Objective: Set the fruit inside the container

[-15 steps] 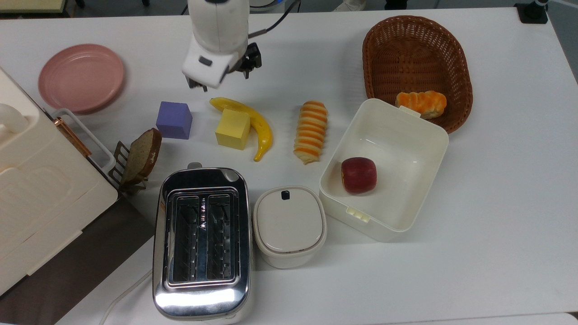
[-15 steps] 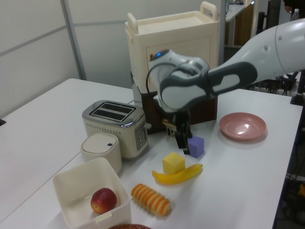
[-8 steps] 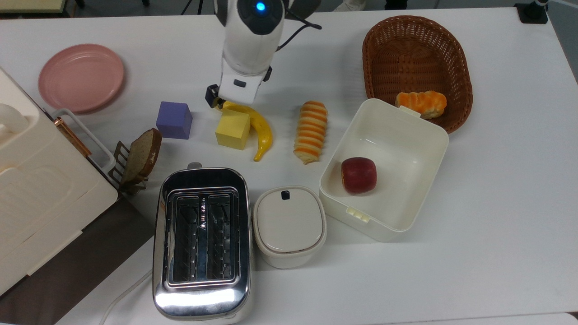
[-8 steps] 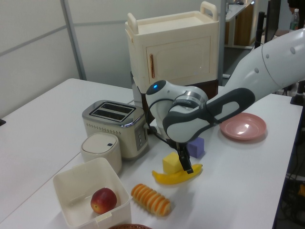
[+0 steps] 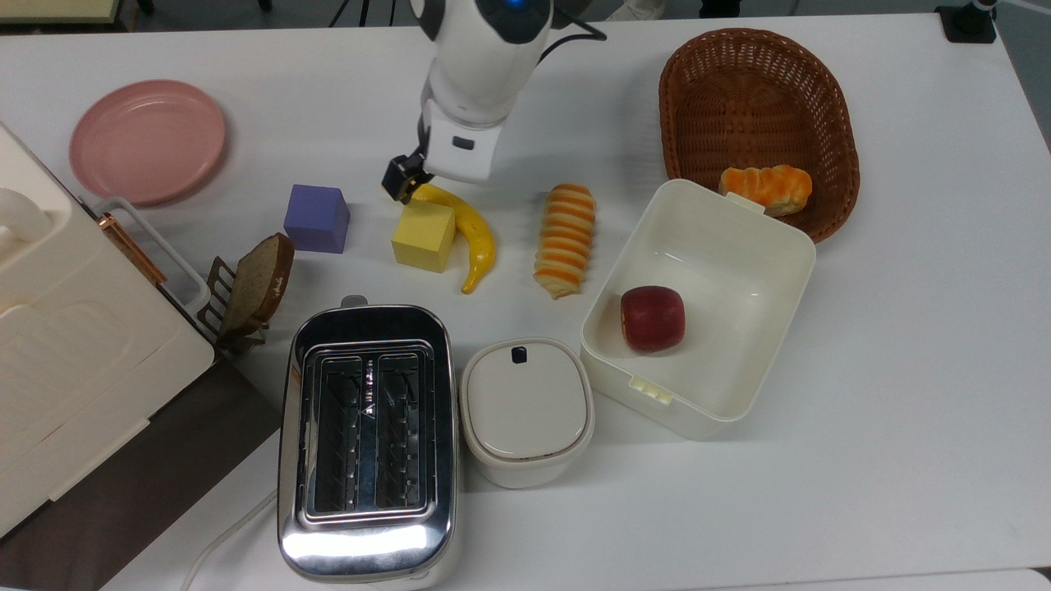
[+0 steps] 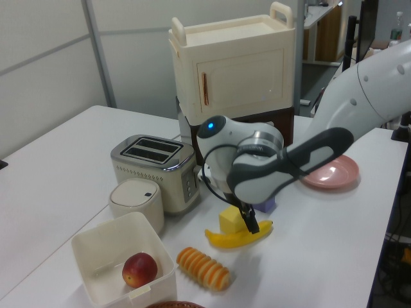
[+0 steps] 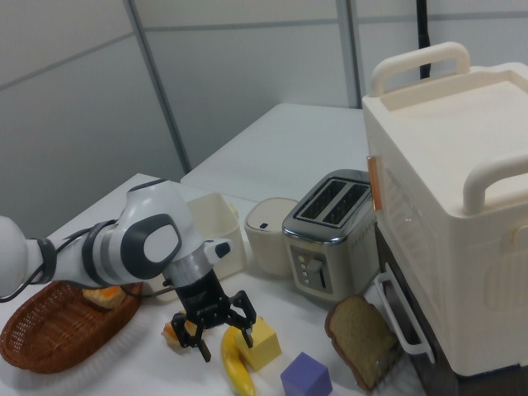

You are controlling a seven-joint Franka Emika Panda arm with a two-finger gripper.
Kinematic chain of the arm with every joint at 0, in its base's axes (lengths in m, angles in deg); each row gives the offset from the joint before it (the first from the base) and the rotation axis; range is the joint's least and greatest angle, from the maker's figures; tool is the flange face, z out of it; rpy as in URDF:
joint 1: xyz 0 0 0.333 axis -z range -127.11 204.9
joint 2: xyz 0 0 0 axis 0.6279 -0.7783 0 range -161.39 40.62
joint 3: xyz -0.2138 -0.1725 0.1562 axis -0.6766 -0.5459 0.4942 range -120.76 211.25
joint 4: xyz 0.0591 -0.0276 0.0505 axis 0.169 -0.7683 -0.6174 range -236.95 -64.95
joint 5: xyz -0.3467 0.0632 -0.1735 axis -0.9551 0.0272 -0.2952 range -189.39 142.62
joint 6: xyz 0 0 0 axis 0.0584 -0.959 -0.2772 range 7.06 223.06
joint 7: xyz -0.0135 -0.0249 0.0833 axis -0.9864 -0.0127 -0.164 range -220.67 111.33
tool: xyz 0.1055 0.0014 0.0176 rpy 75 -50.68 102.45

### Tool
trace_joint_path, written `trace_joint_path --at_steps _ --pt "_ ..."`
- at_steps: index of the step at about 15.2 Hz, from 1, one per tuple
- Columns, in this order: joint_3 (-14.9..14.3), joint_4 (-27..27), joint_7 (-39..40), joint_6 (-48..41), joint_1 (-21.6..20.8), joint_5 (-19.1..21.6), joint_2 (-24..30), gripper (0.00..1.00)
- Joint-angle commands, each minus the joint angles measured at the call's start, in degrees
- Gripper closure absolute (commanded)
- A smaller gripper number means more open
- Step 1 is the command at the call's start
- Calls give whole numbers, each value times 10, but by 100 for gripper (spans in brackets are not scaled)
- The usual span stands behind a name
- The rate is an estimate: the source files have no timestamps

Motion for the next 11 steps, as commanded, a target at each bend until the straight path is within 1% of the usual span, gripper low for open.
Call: trace_joint_path --at_steps 1,4,7,9,10,11 --pt "-7 -65 0 42 -26 -30 54 9" --pt "-7 -69 -6 42 -41 -36 54 10" --pt "-7 -84 -13 42 -47 -57 43 11" --pt "-7 -81 -18 48 -49 -60 20 11" --pt "-8 -80 -31 63 -48 -63 9 12" --pt "-10 -80 -52 85 -47 -74 0 12"
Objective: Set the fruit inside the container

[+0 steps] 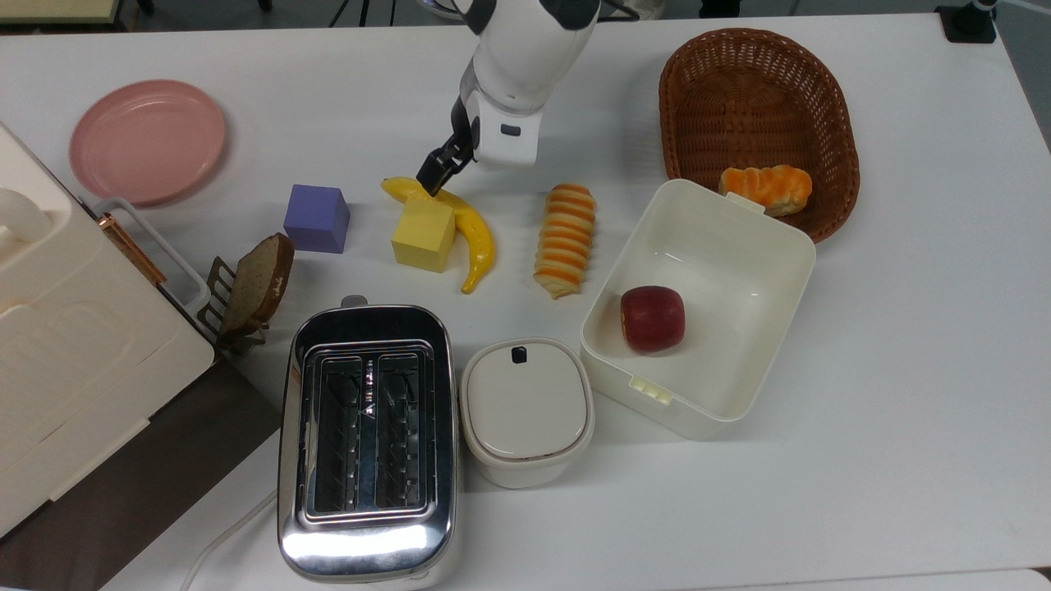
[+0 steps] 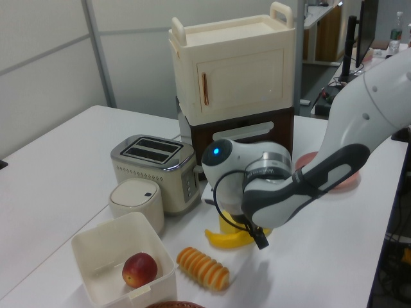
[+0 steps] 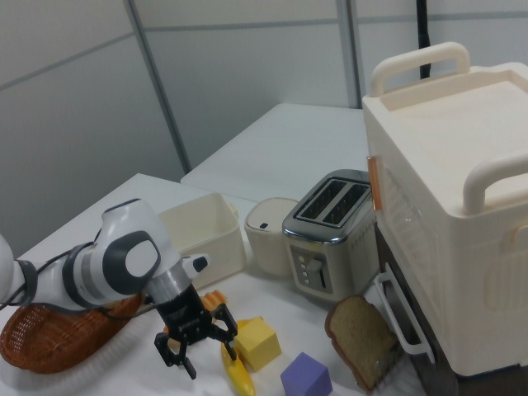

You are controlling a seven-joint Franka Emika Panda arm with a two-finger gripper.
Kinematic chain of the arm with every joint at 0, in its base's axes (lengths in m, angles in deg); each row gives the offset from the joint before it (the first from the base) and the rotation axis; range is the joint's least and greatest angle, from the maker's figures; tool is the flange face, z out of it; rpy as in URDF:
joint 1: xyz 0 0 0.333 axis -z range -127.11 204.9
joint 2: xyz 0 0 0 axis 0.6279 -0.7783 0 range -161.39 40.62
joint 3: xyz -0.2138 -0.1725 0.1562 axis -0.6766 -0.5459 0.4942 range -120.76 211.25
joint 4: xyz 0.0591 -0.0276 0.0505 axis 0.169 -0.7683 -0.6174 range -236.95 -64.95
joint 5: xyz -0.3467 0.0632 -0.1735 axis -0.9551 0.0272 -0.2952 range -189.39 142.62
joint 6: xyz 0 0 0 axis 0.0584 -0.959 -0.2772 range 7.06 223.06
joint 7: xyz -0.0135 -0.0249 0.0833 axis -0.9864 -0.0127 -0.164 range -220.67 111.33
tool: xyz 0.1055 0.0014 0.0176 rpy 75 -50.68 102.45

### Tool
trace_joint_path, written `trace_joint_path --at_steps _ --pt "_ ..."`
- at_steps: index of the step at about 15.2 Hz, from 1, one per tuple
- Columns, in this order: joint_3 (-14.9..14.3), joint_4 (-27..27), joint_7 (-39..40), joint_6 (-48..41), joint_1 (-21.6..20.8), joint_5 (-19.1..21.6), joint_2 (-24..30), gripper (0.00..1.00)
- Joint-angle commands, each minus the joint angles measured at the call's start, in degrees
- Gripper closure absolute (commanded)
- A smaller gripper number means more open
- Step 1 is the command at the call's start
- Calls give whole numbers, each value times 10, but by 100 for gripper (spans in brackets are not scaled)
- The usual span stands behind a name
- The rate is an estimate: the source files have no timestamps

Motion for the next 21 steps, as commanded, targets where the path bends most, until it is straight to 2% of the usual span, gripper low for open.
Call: trace_joint_path --at_steps 1,3,6,7,8,11,12,16,18,19,21 --pt "-22 -9 -73 72 -9 -49 -26 12" --pt "-36 -6 -123 101 -9 -96 -34 14" --pt "-56 18 -164 119 -10 -124 -65 21" --pt "-56 18 -168 118 -11 -124 -66 26" --pt "-56 18 -176 112 -15 -123 -62 36" --pt "-56 15 -201 91 -42 -122 -62 57" --pt "-55 15 -203 85 -44 -121 -62 60" --pt "-53 15 -216 60 -63 -115 -55 64" --pt "-52 15 -223 43 -74 -113 -32 64" --pt "-52 17 -223 26 -81 -100 -11 64" --pt "-52 25 -209 -2 -100 -44 31 64"
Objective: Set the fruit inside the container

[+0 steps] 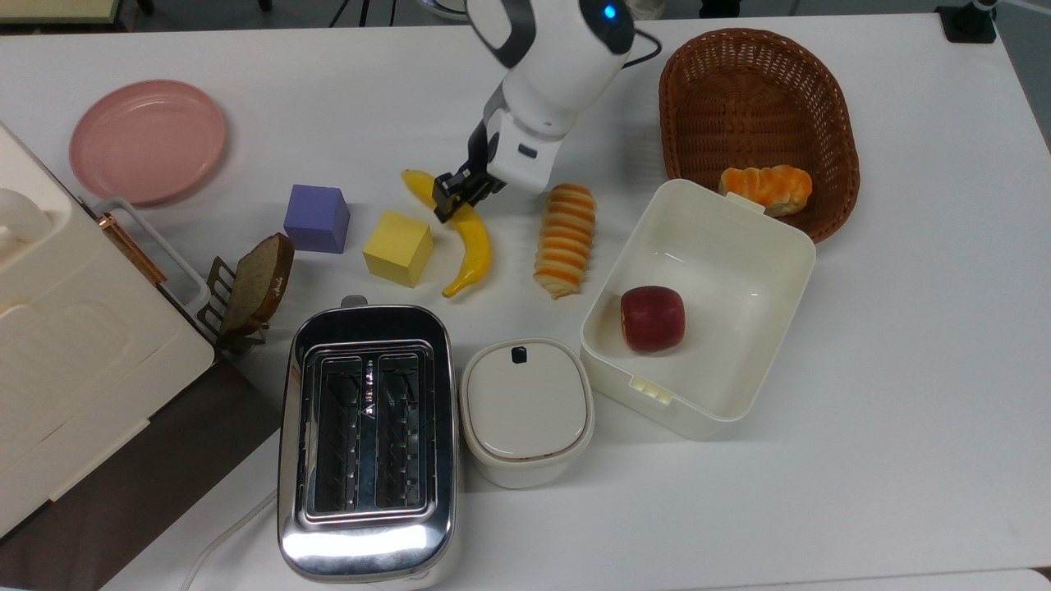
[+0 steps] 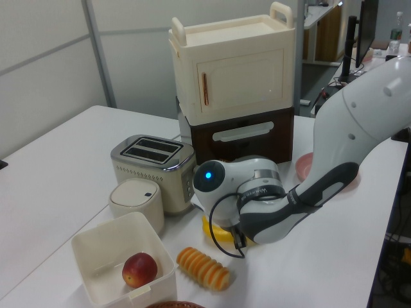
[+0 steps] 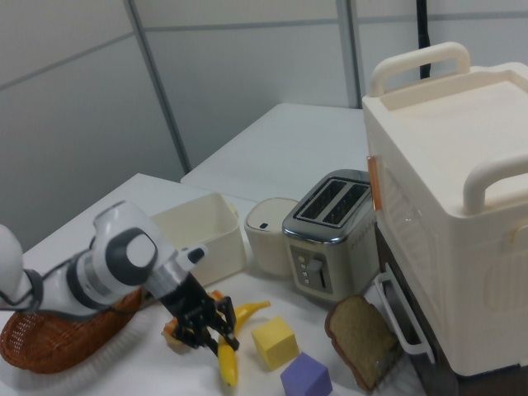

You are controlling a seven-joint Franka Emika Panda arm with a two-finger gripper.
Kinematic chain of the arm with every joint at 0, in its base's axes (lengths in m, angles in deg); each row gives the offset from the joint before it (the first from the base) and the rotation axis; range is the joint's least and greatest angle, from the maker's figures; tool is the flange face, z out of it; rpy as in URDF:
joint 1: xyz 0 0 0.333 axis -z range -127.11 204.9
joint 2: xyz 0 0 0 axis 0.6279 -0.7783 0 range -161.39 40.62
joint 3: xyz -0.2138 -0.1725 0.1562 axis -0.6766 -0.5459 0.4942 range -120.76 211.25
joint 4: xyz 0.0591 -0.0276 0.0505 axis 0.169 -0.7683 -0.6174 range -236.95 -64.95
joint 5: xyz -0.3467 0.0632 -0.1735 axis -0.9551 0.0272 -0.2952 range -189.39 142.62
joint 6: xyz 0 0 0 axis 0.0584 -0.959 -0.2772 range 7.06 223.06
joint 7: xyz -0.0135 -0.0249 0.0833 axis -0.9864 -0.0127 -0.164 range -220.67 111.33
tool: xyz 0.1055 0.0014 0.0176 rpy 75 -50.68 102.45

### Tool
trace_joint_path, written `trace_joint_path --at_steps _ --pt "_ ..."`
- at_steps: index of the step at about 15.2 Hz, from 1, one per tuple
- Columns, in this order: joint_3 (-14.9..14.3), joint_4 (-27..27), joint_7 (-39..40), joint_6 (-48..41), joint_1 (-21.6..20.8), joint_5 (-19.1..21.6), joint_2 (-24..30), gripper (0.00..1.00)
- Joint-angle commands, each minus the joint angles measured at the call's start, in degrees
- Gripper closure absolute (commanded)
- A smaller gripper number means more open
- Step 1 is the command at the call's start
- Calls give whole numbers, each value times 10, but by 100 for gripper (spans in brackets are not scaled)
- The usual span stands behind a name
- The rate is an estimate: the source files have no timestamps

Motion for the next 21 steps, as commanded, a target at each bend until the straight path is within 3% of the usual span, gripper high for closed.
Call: trace_joint_path --at_steps 1,7,9,11,15,20,21 --pt "-6 15 7 -63 -37 78 75 64" --pt "-7 196 5 -172 -55 228 56 63" --pt "-8 261 -22 -204 -56 283 32 63" --pt "-8 302 -79 -202 -58 314 4 61" --pt "-6 374 -253 -196 -84 314 -65 58" --pt "-5 399 -357 -138 -125 312 -124 52" --pt "-6 400 -366 -137 -130 311 -131 46"
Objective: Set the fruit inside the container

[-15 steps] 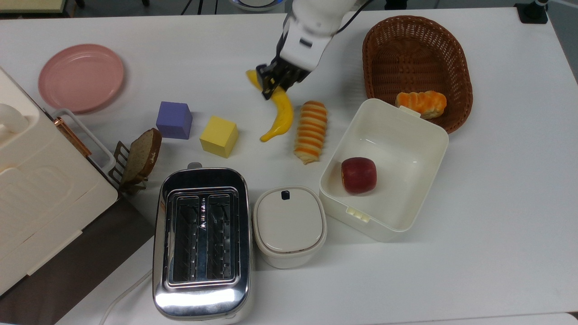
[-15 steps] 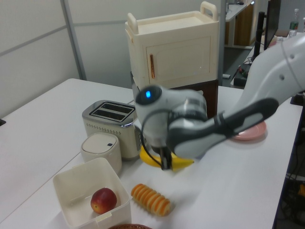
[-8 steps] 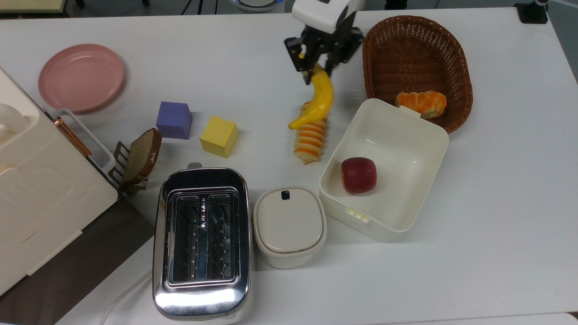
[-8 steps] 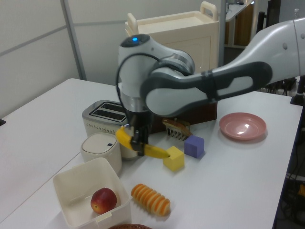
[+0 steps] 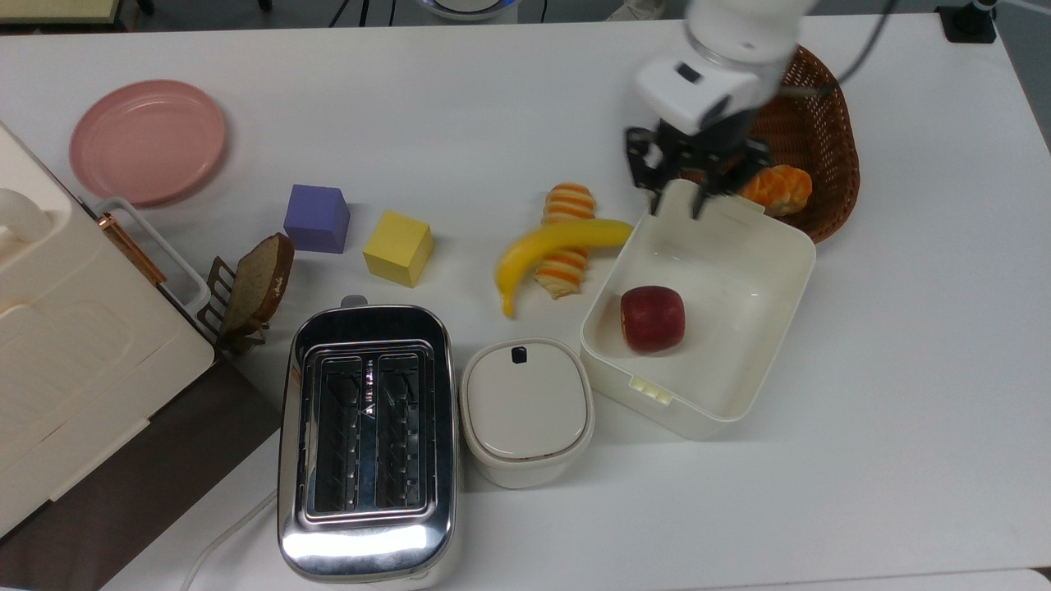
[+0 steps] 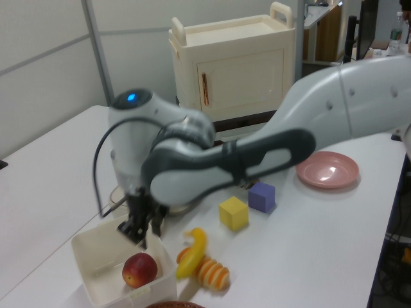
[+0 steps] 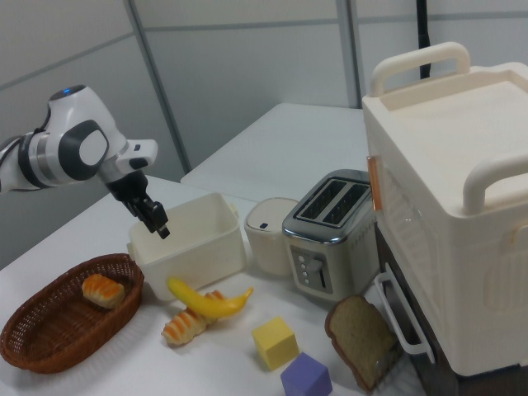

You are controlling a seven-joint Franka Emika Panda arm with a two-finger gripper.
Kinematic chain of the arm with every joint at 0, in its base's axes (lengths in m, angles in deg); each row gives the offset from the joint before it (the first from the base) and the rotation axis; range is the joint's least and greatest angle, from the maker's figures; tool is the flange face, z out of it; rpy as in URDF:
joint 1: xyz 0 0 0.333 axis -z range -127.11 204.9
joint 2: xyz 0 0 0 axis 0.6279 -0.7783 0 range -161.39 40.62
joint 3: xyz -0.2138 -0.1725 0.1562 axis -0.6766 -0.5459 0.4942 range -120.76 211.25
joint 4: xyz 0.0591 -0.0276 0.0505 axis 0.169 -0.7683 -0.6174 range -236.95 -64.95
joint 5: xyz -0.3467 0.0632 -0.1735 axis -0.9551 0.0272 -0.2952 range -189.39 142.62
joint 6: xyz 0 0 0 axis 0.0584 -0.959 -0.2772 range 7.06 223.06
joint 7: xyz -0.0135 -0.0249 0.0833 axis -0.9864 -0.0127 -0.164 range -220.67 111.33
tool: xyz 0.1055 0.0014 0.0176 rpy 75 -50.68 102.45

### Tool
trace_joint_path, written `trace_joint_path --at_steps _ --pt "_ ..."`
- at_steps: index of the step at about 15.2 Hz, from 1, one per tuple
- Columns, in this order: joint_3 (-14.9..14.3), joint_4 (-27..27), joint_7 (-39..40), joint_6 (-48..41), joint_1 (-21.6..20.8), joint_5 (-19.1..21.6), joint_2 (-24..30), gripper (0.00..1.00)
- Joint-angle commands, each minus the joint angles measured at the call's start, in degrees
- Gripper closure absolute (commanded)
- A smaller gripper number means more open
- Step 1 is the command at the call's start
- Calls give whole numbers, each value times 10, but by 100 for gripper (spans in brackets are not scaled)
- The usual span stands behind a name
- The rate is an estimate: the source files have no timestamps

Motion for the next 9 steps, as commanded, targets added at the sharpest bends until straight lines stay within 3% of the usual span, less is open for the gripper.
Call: trace_joint_path --at_steps 1,9 --pt "-8 21 -54 14 -20 7 -28 31" --pt "-16 19 -35 3 2 14 11 31"
